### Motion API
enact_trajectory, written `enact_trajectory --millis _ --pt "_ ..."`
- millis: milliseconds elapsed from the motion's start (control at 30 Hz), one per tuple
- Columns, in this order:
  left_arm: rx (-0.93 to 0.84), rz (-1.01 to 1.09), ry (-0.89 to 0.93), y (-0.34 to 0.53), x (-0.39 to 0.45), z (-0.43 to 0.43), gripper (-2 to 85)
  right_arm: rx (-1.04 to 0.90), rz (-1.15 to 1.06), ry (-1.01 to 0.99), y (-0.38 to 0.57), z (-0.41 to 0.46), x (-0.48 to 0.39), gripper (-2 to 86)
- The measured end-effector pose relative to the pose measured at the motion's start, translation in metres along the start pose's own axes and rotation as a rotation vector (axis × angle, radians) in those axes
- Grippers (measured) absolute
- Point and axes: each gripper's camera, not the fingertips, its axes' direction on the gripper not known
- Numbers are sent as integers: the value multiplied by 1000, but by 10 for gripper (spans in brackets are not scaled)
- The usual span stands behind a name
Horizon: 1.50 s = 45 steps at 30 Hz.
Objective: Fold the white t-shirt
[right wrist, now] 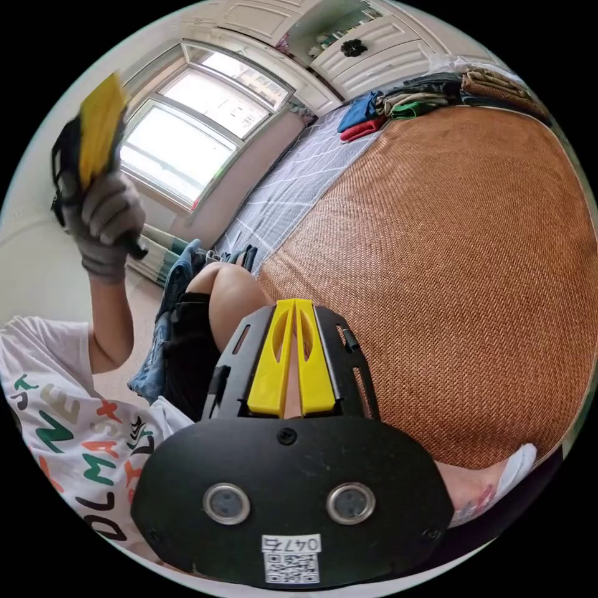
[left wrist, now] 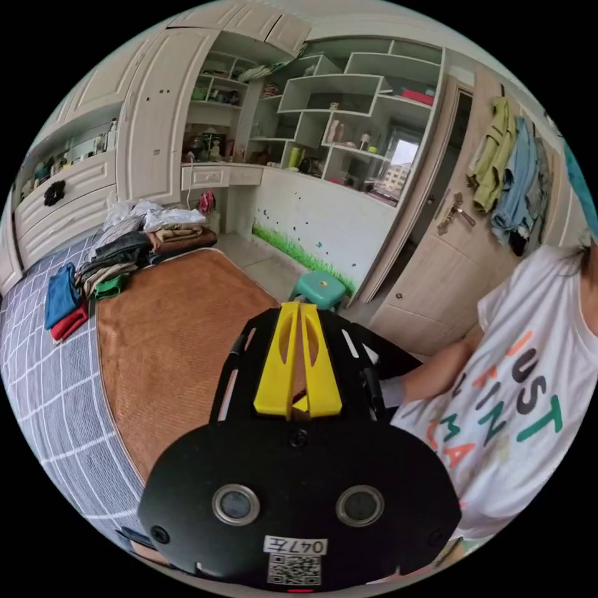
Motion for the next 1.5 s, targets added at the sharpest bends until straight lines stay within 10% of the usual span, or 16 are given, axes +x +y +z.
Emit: enact_trajectory --millis 333,967,1233,1500 --pt "-93 -209 -199 -48 -218 151 -10 -105 24 -43 -24 27 21 -12" --pt "-285 -329 -275 -188 -360 262 -10 -124 25 -26 -82 44 11 -6" --pt "-161 -477 -168 -199 -420 279 -10 246 -301 700 -275 -37 21 48" --pt "-172 -484 -103 -218 -453 316 -10 191 -368 1097 -473 -22 83 126"
